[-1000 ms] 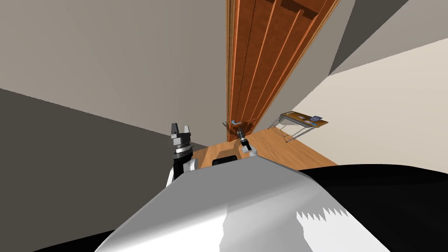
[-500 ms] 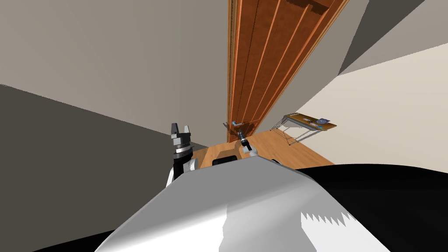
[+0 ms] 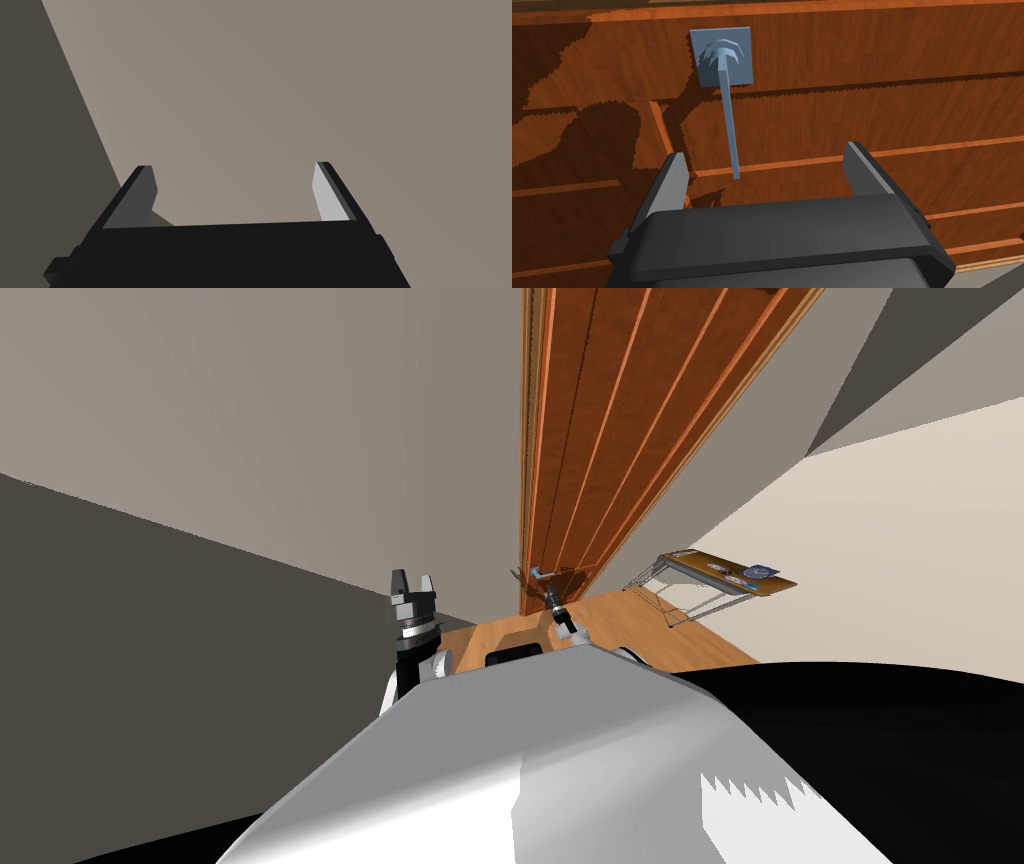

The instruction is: Pull the door open

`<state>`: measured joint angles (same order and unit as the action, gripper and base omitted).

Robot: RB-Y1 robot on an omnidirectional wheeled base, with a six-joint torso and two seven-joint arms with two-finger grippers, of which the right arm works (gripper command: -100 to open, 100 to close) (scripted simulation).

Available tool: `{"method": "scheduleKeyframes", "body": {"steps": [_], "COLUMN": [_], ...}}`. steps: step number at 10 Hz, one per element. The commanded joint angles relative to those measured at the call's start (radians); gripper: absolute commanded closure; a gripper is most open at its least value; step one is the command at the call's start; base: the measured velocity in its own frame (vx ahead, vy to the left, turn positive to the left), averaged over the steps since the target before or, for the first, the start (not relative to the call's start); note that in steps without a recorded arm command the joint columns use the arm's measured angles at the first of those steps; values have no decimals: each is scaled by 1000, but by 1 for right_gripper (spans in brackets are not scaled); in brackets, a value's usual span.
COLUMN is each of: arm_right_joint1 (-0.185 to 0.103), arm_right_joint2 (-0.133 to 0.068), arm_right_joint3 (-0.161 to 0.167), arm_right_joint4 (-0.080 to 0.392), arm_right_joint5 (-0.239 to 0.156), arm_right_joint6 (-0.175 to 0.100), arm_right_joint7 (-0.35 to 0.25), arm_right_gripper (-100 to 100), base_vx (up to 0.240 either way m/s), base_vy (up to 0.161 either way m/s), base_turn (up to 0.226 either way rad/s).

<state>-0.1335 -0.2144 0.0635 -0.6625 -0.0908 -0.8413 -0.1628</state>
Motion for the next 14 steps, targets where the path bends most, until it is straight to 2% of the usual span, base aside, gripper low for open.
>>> {"method": "scheduleKeyframes", "body": {"steps": [1,2,3,9,10,12,14], "arm_right_joint1": [-12,-22,-22,-65,-59,-59,-59], "arm_right_joint2": [-2,-5,-5,-18,-17,-17,-18], "arm_right_joint3": [0,1,1,5,5,5,4], "arm_right_joint4": [30,58,58,175,160,160,160], "arm_right_joint5": [-2,-4,-4,-15,-14,-14,-15], "arm_right_joint6": [-12,-19,-19,-50,-45,-45,-46], "arm_right_joint7": [-3,-6,-6,-19,-17,-17,-18], "arm_right_gripper": [-100,-100,-100,-100,-100,-100,-100], "base_vx": [18,26,22,31,15,-4,-139], "base_vy": [-21,-25,-22,-43,-17,5,-26], "base_turn": [25,46,28,53,13,-8,22]}}
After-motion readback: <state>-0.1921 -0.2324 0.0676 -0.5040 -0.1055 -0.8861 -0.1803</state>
